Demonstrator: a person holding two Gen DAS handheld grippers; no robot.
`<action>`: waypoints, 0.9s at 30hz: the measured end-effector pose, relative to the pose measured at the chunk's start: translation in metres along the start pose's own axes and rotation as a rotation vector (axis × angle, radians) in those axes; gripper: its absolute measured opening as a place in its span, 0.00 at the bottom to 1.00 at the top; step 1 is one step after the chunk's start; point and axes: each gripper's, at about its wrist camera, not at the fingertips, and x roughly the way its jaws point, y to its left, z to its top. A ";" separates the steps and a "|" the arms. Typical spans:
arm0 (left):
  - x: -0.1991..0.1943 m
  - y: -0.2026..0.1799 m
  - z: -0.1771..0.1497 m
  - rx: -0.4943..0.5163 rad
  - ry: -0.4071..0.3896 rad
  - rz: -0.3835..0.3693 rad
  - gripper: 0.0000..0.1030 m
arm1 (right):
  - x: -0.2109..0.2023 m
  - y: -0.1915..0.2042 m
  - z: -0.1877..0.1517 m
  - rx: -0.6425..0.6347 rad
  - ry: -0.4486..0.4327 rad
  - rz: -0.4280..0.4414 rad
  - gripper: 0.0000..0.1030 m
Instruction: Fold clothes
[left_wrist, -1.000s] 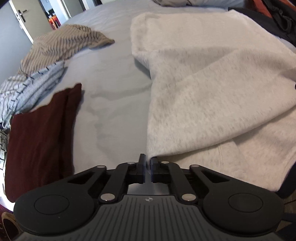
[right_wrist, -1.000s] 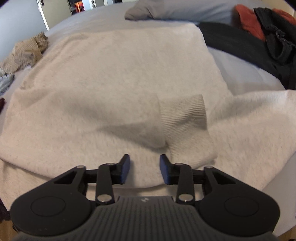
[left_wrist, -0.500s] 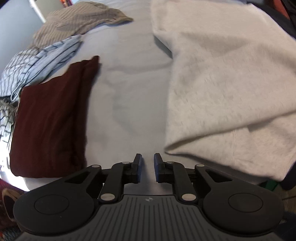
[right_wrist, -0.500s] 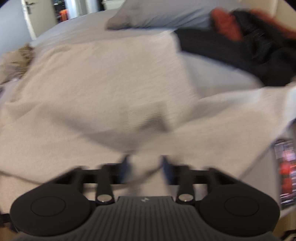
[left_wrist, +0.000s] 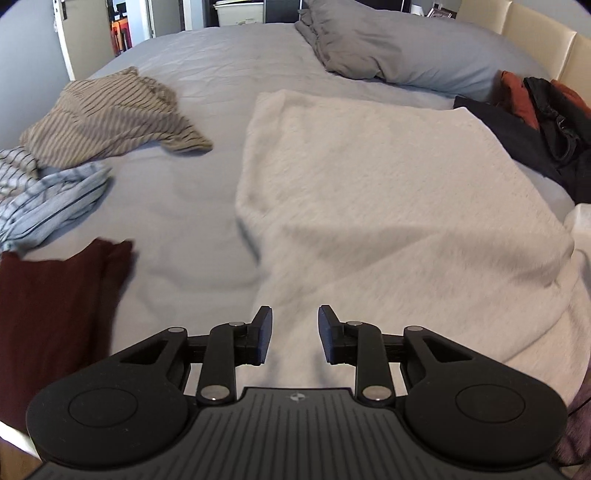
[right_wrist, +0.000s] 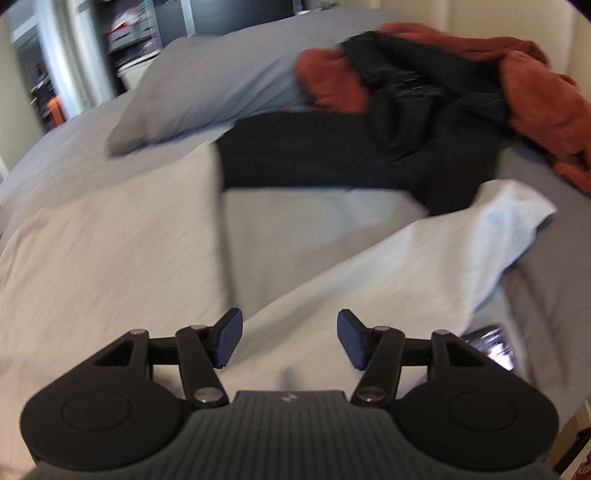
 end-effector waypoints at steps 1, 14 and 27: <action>0.003 -0.004 0.004 0.001 0.001 0.001 0.25 | 0.001 -0.014 0.008 0.026 -0.012 -0.015 0.58; 0.044 -0.042 0.035 0.039 0.038 0.037 0.25 | 0.017 -0.202 0.064 0.403 -0.092 -0.186 0.57; 0.069 -0.061 0.039 0.098 0.105 0.103 0.25 | 0.081 -0.252 0.040 0.620 -0.046 -0.093 0.15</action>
